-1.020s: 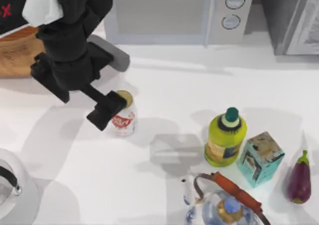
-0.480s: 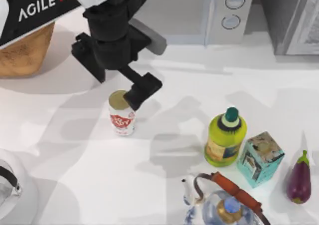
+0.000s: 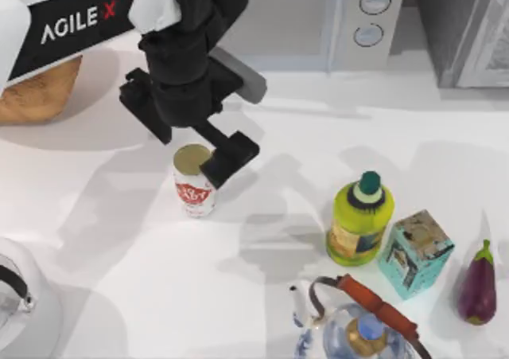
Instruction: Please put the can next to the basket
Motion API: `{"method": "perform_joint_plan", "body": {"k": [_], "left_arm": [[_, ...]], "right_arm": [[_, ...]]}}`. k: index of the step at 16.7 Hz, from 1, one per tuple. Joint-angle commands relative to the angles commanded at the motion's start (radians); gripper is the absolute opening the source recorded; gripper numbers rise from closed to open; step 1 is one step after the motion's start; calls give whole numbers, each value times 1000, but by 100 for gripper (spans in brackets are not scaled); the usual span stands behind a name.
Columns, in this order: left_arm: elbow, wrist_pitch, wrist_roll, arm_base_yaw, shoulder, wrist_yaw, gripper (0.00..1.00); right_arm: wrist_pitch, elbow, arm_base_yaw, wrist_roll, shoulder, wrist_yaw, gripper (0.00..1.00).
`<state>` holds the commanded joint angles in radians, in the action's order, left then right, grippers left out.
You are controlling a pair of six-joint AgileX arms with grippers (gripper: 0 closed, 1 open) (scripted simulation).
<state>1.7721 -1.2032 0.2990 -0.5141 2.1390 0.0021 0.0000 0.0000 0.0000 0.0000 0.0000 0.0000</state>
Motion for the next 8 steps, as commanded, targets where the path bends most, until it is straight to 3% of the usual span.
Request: {"method": "perform_joint_plan", "body": {"k": [4, 8], "left_arm": [[-92, 114, 0, -1, 20, 0, 100], [-102, 125, 0, -1, 23, 0, 100]], "right_arm": [[0, 0, 0, 0, 0, 0, 100], [0, 0, 0, 0, 0, 0, 100]]}}
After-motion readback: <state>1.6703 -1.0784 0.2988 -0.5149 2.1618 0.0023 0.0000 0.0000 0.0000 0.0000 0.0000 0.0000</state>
